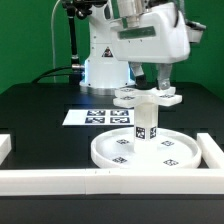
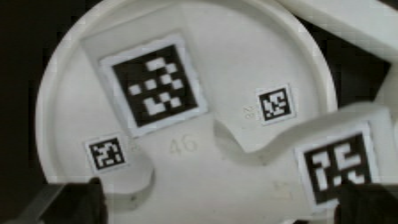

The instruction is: Assemble round table

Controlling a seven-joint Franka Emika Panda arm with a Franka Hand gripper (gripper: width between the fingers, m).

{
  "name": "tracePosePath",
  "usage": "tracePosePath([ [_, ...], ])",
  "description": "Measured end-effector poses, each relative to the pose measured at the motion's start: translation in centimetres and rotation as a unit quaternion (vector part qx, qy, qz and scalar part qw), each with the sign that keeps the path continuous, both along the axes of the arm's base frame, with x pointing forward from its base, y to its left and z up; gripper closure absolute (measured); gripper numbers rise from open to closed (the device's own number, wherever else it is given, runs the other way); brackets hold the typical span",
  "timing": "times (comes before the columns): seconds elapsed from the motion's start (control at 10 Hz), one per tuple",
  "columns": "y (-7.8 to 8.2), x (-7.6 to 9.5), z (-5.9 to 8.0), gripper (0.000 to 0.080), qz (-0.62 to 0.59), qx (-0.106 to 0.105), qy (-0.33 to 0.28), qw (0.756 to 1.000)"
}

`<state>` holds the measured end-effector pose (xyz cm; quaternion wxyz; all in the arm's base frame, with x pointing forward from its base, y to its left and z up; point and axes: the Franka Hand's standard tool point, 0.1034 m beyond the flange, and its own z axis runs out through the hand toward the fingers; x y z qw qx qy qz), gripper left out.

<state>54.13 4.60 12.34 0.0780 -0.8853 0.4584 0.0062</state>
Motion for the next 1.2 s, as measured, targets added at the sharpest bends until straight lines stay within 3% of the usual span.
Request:
tracePosePath([
  [0.2,-0.35,-0.08,0.05,0.0150,0.135,-0.006,-0.018,0.991],
  [0.8,-0.58,-0.18,-0.06,0.0150,0.331,-0.018,-0.045,0.942],
  [1.0,-0.32,-0.22,-0.11,0.0150,0.469,-0.039,-0.064,0.880],
  [1.2,-0.11,-0.31,-0.04,0.0150,0.559,-0.042,-0.065,0.826],
])
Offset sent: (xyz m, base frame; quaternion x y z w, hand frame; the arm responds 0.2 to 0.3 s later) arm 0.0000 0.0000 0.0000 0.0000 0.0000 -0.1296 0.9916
